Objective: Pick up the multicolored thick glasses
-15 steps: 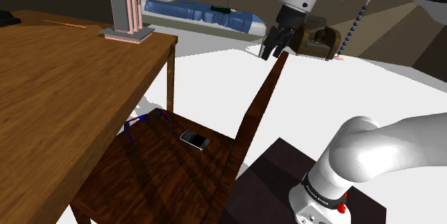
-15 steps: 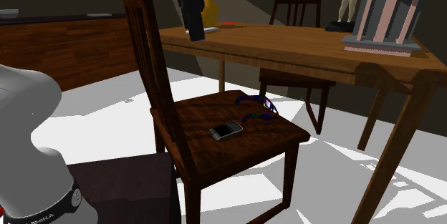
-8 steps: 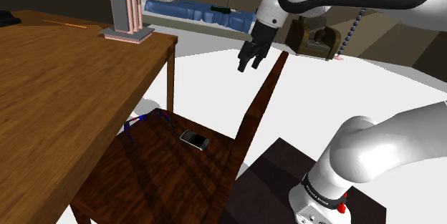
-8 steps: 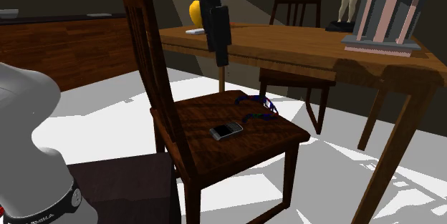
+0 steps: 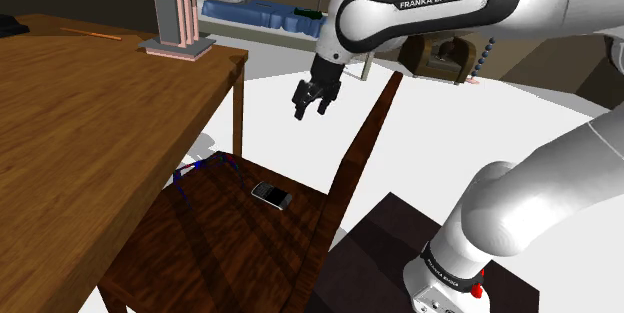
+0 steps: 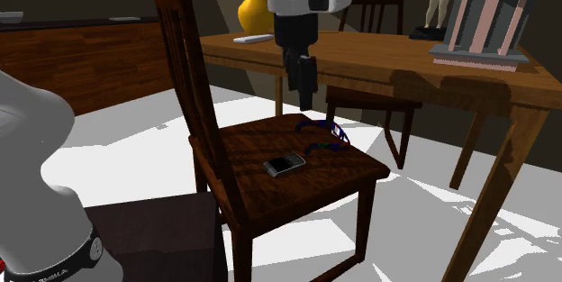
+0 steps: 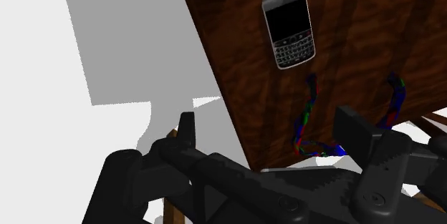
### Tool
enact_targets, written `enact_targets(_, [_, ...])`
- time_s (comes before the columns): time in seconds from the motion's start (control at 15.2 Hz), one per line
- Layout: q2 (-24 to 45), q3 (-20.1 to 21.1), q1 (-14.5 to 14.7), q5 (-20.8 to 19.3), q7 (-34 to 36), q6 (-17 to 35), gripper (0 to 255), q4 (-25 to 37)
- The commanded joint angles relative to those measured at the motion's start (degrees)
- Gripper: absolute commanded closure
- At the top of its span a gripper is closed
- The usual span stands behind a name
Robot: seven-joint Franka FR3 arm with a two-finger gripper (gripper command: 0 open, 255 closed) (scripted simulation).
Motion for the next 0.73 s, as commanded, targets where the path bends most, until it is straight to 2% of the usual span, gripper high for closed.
enact_targets(0.0, [3.5,1.0,0.3,0.3,1.3,2.5,0,1.0])
enact_targets(0.66, [24.0,5.1,2.2,-1.4,9.1,14.0,0,10.0])
